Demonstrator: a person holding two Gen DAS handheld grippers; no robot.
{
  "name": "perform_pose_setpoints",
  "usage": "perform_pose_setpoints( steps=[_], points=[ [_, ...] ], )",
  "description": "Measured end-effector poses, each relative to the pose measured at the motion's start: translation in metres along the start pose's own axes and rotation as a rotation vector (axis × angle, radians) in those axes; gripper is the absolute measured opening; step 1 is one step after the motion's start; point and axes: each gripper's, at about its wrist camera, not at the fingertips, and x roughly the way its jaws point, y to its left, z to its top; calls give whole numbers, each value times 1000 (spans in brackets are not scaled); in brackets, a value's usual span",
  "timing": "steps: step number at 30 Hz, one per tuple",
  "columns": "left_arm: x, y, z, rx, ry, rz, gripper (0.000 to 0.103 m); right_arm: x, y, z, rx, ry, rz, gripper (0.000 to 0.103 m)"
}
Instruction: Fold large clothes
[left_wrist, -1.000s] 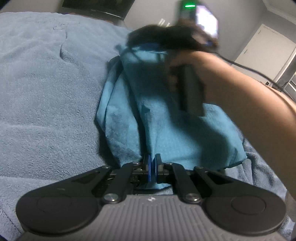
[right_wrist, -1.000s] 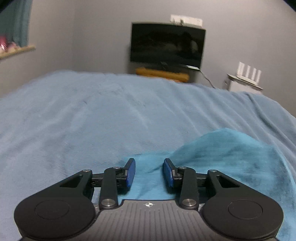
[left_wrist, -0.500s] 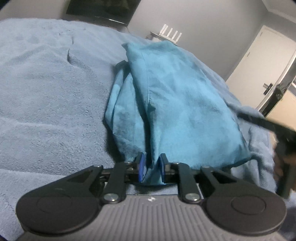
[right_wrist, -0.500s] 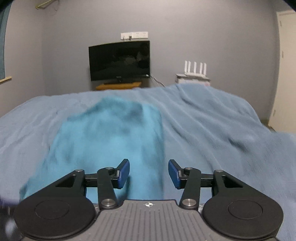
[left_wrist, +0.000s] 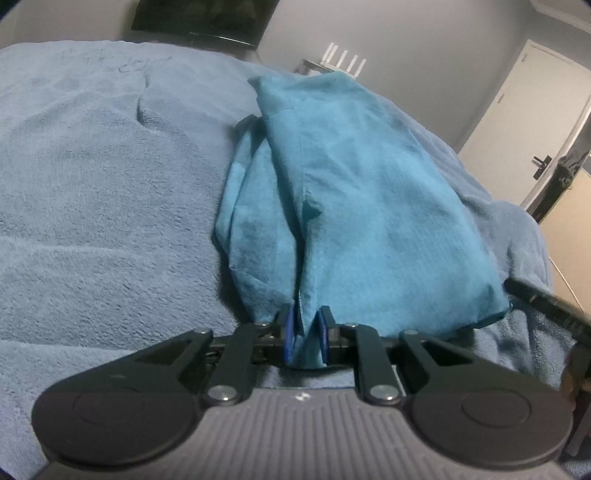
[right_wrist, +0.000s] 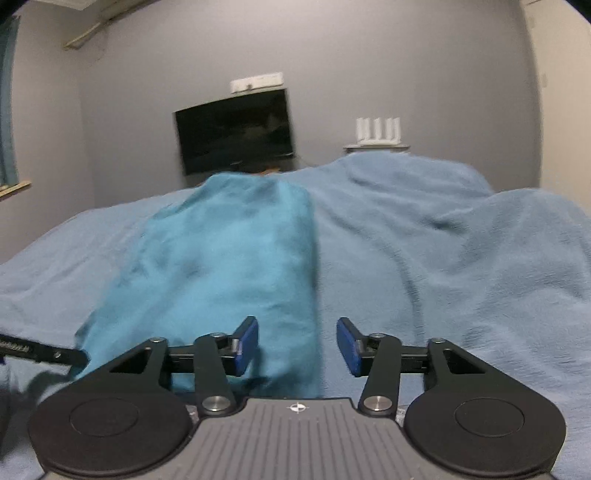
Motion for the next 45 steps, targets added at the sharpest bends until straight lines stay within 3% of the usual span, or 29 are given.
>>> perform_pose_setpoints(
  steps=[3, 7, 10, 13, 14, 19, 26, 31, 35, 39, 41, 42, 43, 45],
  points=[
    [2, 5, 1, -26, 7, 20, 7, 9, 3, -12, -59, 46, -51, 59],
    [2, 13, 1, -82, 12, 2, 7, 9, 9, 8, -85, -31, -45, 58],
    [4, 8, 1, -41, 17, 22, 7, 42, 21, 37, -174, -61, -36, 56],
    [7, 6, 2, -23, 22, 30, 7, 92, 28, 68, -195, -35, -26, 46],
    [7, 6, 2, -24, 24, 29, 7, 106, 31, 74, -191, -10, -38, 38],
    [10, 8, 5, -19, 38, 28, 6, 181, 27, 113, -34, 9, -91, 37],
    [15, 10, 10, -17, 59, 22, 6, 251, 56, 152, -65, 5, -148, 37],
    [18, 11, 11, -21, 68, 20, 7, 285, 66, 169, -90, 49, -186, 38],
    [19, 11, 12, -22, 60, 21, 7, 258, 63, 171, -50, -18, -135, 39],
    [12, 11, 9, -9, 16, 40, 7, 189, 50, 148, -38, -59, -93, 44],
    [7, 11, 6, -1, -5, 58, 13, 146, 41, 129, -28, -53, -78, 50],
    [3, 11, 4, 3, -15, 77, 27, 125, 37, 118, -30, -40, -72, 51],
    [-2, 10, 2, 5, -30, 108, 48, 102, 35, 107, -36, -27, -68, 53],
    [-14, 9, -6, 19, -72, 143, 61, 56, 31, 83, -50, 1, -54, 55]
  ],
)
